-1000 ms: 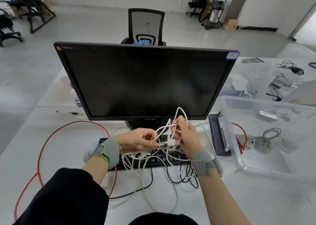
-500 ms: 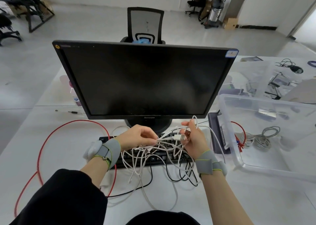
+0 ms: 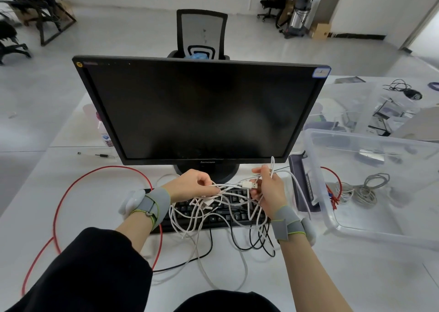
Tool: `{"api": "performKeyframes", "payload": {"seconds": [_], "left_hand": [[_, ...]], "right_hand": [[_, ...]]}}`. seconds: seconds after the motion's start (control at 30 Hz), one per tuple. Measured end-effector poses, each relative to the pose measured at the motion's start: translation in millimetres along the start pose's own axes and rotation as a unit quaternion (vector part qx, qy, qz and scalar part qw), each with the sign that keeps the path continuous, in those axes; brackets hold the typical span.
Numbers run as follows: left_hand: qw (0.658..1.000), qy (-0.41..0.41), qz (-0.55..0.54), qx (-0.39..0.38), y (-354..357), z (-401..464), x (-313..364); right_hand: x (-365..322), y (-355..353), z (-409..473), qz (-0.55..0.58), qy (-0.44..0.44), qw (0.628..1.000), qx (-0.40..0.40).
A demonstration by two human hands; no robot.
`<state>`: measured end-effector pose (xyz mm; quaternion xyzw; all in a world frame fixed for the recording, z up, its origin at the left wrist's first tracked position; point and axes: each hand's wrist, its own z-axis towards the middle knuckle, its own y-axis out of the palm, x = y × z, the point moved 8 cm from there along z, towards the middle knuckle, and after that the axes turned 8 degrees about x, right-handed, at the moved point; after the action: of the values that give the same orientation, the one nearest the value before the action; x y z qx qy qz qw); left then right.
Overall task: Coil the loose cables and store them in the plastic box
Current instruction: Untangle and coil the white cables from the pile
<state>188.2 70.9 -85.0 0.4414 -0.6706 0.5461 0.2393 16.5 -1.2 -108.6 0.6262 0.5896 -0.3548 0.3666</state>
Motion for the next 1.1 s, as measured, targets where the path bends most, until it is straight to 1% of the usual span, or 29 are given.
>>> {"api": "performKeyframes", "payload": {"seconds": [0.13, 0.23, 0.3, 0.5, 0.57, 0.63, 0.7, 0.8, 0.87, 1.0, 1.1], "left_hand": [[0.999, -0.012, 0.03, -0.024, 0.0, -4.8, -0.8], [0.997, -0.032, -0.007, -0.074, 8.8, -9.9, -8.4], [0.995, -0.037, -0.015, -0.091, 11.1, -10.5, -11.6], [0.994, -0.037, 0.027, -0.096, 14.5, -5.7, -21.7], [0.995, 0.008, 0.084, -0.052, 8.2, 0.0, -16.7], [0.991, 0.051, 0.12, 0.015, -2.9, 3.5, -6.0], [0.989, 0.084, 0.097, 0.068, -11.9, 6.1, 6.7], [0.984, 0.124, 0.051, 0.117, -19.1, 7.1, 24.7], [0.979, 0.129, 0.035, 0.152, -24.9, 6.5, 30.9], [0.963, 0.101, 0.071, 0.239, -46.8, 5.5, 25.8], [0.966, 0.093, 0.041, 0.239, -51.5, 3.5, 26.6]], "right_hand": [[-4.9, -0.7, 4.4, -0.011, -0.021, 1.0, -0.009], [-8.3, -4.4, 8.3, -0.015, -0.034, 0.999, -0.007], [-8.1, -5.5, 10.4, -0.02, -0.037, 0.999, -0.01], [-6.9, 0.2, 12.4, -0.022, -0.018, 0.999, -0.036], [-11.3, 2.0, 12.5, -0.042, -0.026, 0.998, -0.041], [-14.5, 4.8, 10.4, -0.079, -0.043, 0.995, -0.043], [-15.0, 9.6, 6.3, -0.106, -0.058, 0.991, -0.052], [-12.2, 19.2, 0.9, -0.13, -0.078, 0.986, -0.071], [-12.1, 22.8, -0.3, -0.152, -0.099, 0.98, -0.078], [-13.5, 16.4, 2.9, -0.162, -0.11, 0.979, -0.062], [-13.2, 12.7, 6.1, -0.11, -0.085, 0.988, -0.06]]}}
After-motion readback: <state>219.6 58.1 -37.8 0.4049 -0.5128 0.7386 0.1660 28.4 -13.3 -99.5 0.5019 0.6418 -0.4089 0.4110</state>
